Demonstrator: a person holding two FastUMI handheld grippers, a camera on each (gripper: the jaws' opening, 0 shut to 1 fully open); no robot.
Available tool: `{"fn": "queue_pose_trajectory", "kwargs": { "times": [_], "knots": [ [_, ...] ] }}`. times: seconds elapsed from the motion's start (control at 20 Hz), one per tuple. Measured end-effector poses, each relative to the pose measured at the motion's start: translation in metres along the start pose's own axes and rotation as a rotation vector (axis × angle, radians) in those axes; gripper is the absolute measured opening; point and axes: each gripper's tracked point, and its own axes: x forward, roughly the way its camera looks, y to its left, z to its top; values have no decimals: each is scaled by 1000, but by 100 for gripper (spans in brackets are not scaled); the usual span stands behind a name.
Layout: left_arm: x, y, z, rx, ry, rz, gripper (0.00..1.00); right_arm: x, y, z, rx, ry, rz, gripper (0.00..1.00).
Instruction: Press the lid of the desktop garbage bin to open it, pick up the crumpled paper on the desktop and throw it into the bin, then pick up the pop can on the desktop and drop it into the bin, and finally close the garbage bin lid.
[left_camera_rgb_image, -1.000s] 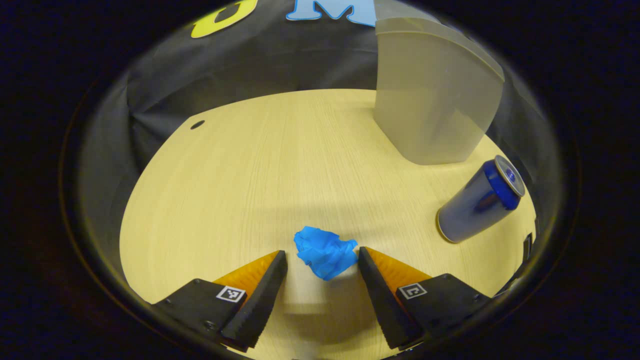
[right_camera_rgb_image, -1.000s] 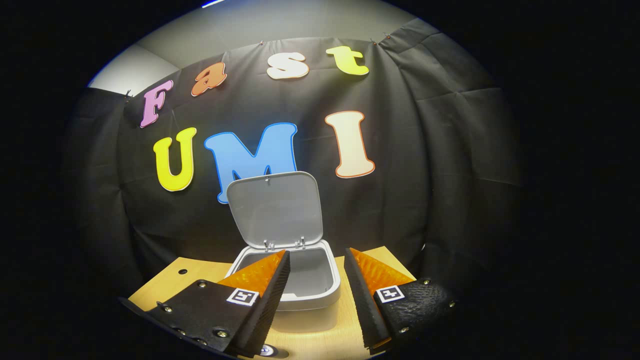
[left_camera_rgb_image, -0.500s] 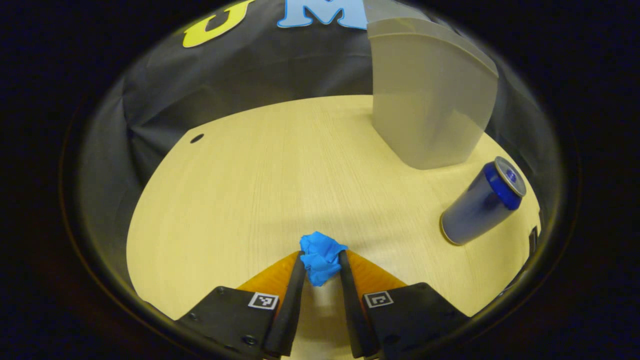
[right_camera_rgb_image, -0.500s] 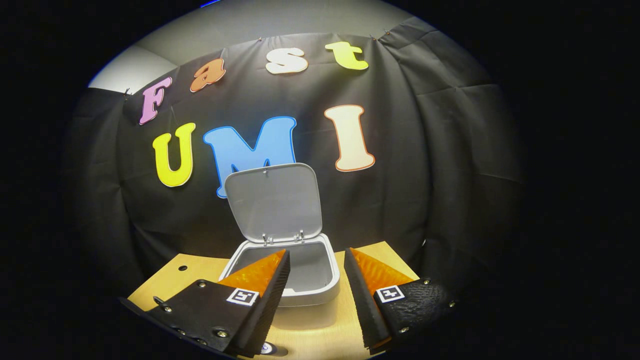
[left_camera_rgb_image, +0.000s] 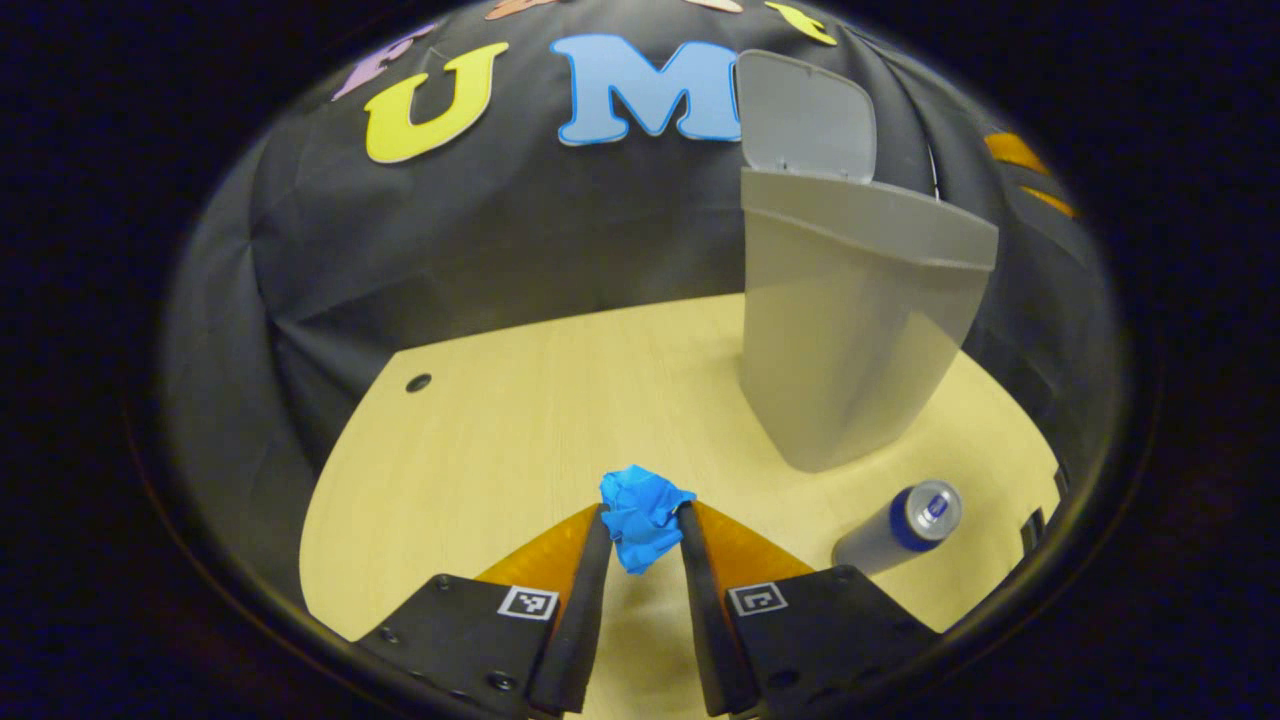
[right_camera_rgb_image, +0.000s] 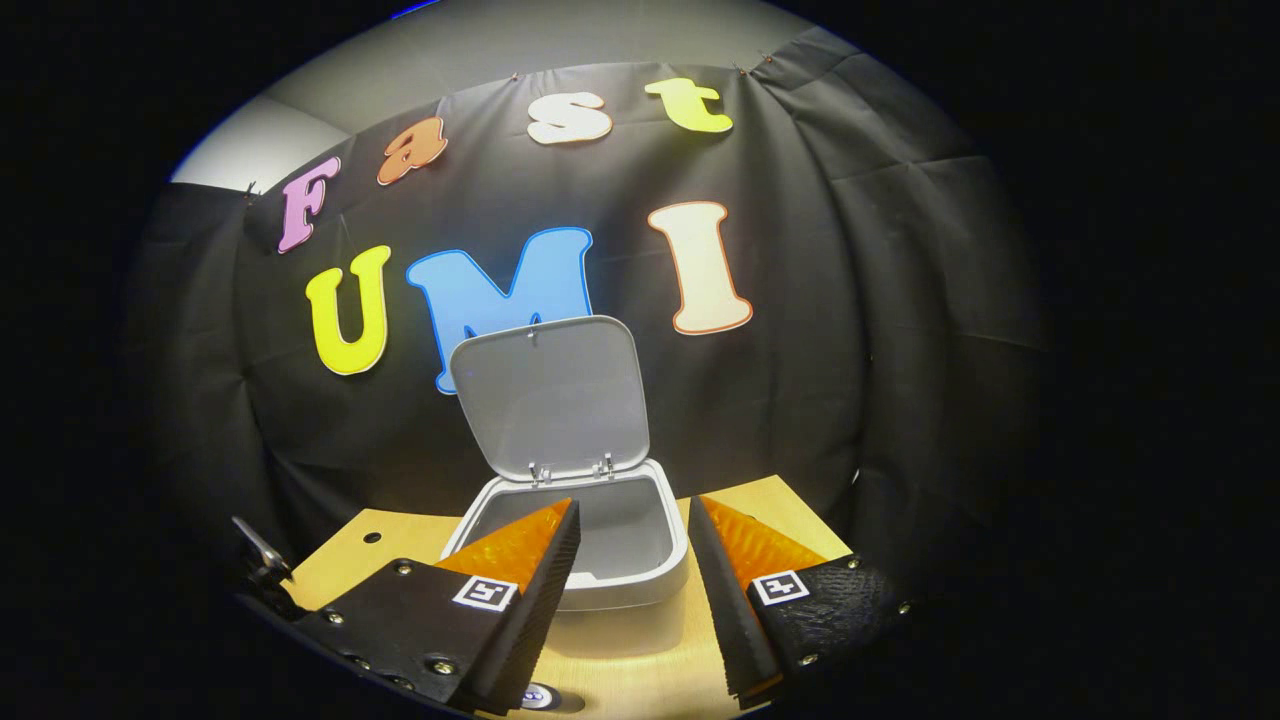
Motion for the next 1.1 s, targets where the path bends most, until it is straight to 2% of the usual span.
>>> {"fn": "queue_pose_trajectory", "kwargs": {
  "times": [0.05, 0.1, 0.15, 0.2, 0.55, 0.6, 0.7, 0.75, 0.8, 0.95, 1.05, 1.1],
  "knots": [
    [-4, -3, 21, 9, -29, -5, 46, -1, 0, -2, 5, 2, 1, 71],
    [-9, -6, 43, 21, -60, -10, 48, -2, 0, -3, 9, 3, 1, 71],
    [-12, -10, 63, 30, -88, -20, 50, -3, -1, -5, 13, 4, 1, 76],
    [-15, -15, 83, 35, -114, -33, 49, -4, -2, -5, 17, 4, 0, 71],
    [-37, -54, 208, 77, -290, -108, 44, -20, -21, -10, 48, -1, -38, 71],
    [-37, -64, 223, 113, -317, -115, 50, -22, -25, -10, 55, -2, -47, 71],
    [-32, -92, 241, 198, -349, -140, 47, -27, -32, -14, 68, 0, -65, 71],
    [-28, -105, 246, 224, -358, -167, 49, -29, -36, -15, 73, 1, -73, 76],
    [-24, -119, 249, 242, -364, -195, 47, -34, -40, -16, 78, 2, -84, 71],
    [-17, -153, 250, 263, -364, -250, 50, -45, -55, -19, 86, 0, -126, 71],
    [-9, -169, 251, 269, -361, -272, 47, -54, -66, -21, 93, -3, -157, 71],
    [-6, -174, 253, 267, -367, -274, 49, -58, -71, -22, 97, -3, -172, 71]
  ]
}}
